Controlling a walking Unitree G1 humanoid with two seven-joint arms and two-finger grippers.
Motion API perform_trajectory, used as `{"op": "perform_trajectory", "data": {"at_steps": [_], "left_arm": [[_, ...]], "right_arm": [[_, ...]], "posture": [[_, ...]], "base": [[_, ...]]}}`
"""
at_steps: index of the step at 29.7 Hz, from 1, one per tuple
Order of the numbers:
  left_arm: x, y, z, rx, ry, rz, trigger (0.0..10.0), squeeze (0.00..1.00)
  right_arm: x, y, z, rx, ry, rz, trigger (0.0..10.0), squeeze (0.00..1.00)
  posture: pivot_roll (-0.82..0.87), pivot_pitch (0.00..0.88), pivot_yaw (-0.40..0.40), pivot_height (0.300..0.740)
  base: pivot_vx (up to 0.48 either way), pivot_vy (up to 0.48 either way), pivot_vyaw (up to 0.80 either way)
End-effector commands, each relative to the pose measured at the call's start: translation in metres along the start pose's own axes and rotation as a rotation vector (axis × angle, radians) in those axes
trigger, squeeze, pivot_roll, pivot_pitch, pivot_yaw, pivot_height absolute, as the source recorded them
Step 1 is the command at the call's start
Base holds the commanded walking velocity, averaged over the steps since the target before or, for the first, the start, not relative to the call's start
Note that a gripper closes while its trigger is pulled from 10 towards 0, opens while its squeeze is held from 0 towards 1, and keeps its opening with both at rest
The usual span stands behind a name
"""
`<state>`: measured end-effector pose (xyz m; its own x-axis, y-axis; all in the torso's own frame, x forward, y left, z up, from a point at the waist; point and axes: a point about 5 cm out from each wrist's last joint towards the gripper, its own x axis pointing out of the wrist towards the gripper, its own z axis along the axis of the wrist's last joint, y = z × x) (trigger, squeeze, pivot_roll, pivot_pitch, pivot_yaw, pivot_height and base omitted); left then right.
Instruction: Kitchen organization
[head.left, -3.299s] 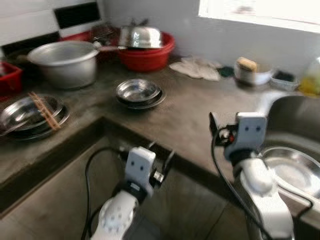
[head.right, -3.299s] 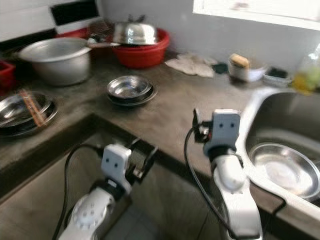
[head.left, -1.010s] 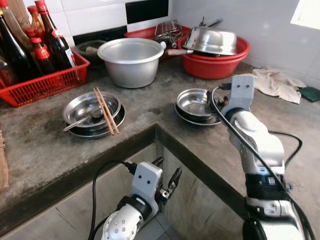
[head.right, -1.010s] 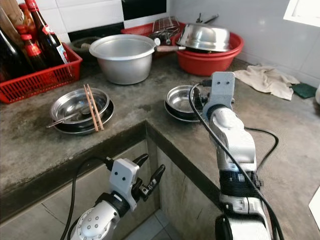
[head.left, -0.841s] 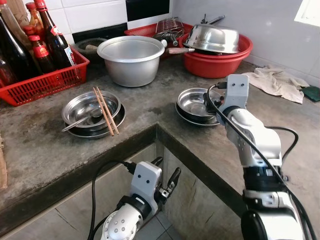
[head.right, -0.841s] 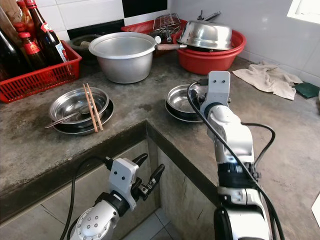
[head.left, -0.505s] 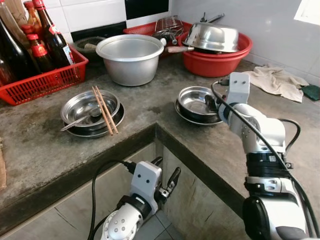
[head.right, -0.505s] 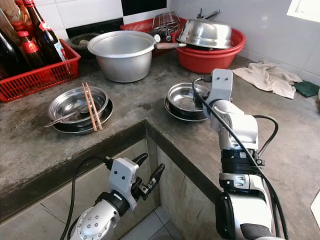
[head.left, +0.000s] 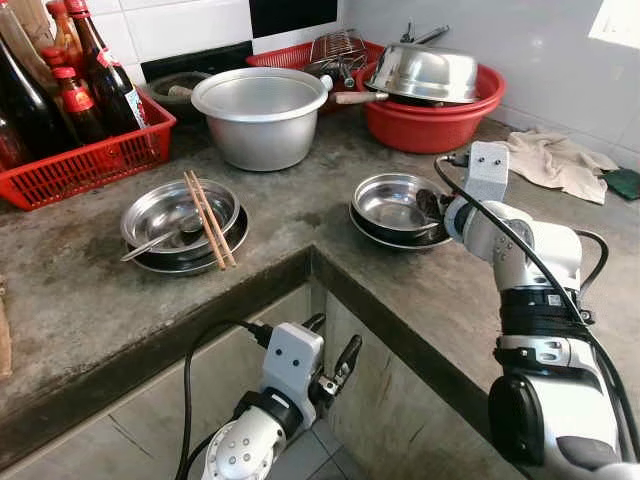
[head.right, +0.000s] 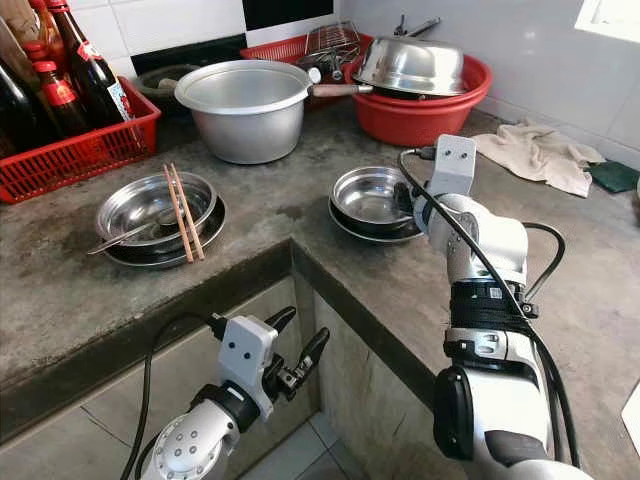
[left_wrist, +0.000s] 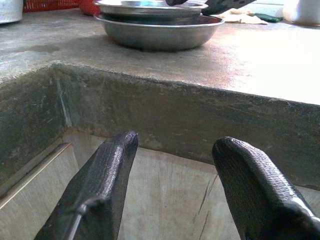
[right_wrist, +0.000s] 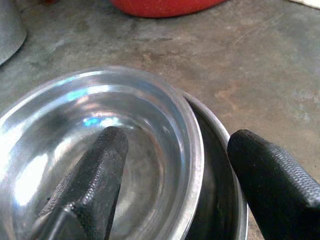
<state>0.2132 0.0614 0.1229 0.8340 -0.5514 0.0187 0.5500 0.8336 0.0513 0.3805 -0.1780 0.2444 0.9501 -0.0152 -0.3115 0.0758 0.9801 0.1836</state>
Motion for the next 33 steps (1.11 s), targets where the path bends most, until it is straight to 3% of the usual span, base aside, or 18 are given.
{"op": "perform_trajectory", "data": {"at_steps": [1, 10, 16, 26, 33], "left_arm": [[0.0, 0.0, 0.001, -0.001, -0.002, 0.006, 10.0, 0.0], [-0.001, -0.001, 0.013, -0.009, -0.093, 0.012, 10.0, 0.0], [-0.001, -0.001, 0.014, -0.01, -0.106, 0.011, 10.0, 0.0], [-0.001, -0.001, 0.013, -0.009, -0.102, 0.012, 10.0, 0.0], [0.0, -0.001, 0.013, -0.008, -0.098, 0.012, 10.0, 0.0]], "right_arm": [[0.0, 0.003, 0.003, 0.009, 0.018, 0.014, 10.0, 0.0], [0.003, 0.007, -0.006, 0.071, 0.114, 0.059, 10.0, 0.0], [0.003, 0.006, -0.005, 0.079, 0.119, 0.058, 10.0, 0.0], [0.002, -0.002, 0.006, 0.058, 0.043, 0.008, 10.0, 0.0], [-0.002, 0.005, 0.017, 0.031, -0.001, 0.047, 10.0, 0.0]], "posture": [[0.2, 0.08, -0.047, 0.74], [0.2, 0.083, -0.051, 0.74], [0.2, 0.085, -0.049, 0.74], [0.2, 0.089, -0.05, 0.74], [0.2, 0.087, -0.048, 0.74]], "base": [[0.0, 0.0, 0.0], [0.0, 0.0, 0.0], [0.0, 0.0, 0.0], [0.0, 0.0, 0.0], [0.0, 0.0, 0.0]]}}
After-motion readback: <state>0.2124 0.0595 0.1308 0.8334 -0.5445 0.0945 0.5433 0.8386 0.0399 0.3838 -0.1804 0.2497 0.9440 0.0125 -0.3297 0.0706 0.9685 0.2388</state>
